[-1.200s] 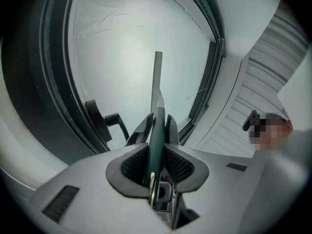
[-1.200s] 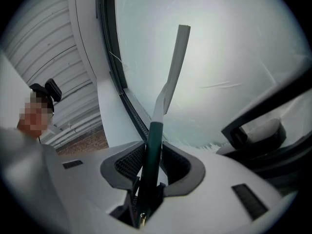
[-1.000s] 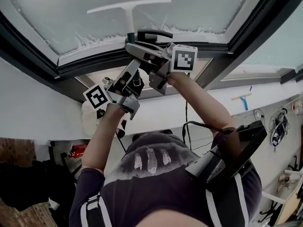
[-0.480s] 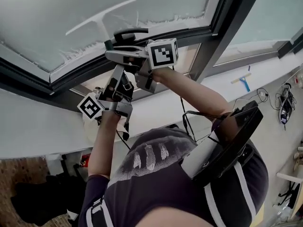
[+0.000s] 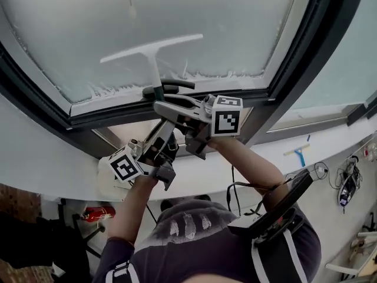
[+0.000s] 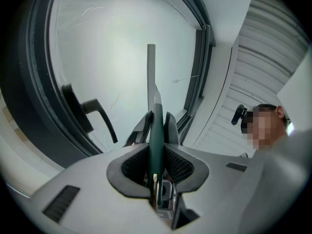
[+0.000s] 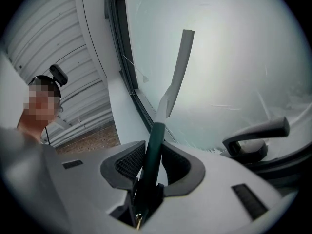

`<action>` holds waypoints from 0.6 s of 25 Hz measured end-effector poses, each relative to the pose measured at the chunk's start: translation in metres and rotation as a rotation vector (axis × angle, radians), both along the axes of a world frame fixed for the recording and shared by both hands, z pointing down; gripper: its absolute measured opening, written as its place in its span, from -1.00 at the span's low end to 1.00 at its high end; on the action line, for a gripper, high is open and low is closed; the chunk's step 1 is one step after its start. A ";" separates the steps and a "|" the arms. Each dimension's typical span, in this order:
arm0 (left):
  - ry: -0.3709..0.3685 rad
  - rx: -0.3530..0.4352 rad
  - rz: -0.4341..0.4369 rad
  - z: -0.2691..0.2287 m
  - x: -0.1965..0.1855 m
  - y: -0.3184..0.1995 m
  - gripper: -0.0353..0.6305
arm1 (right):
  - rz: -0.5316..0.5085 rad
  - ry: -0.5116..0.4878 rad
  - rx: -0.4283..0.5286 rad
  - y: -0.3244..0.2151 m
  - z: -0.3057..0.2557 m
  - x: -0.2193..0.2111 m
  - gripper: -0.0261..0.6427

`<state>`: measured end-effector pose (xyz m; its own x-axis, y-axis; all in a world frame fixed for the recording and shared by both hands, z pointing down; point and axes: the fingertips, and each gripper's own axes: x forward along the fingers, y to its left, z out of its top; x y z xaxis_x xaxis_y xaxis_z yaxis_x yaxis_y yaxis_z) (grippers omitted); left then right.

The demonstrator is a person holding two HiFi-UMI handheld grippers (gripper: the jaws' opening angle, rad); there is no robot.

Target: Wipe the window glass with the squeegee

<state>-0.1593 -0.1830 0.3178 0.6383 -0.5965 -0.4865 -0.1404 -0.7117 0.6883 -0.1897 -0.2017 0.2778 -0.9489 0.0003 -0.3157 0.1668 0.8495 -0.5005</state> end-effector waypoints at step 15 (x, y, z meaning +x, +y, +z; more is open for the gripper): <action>0.037 0.115 0.079 -0.042 -0.001 0.009 -0.63 | 0.143 -0.038 0.114 0.013 -0.047 0.004 -0.59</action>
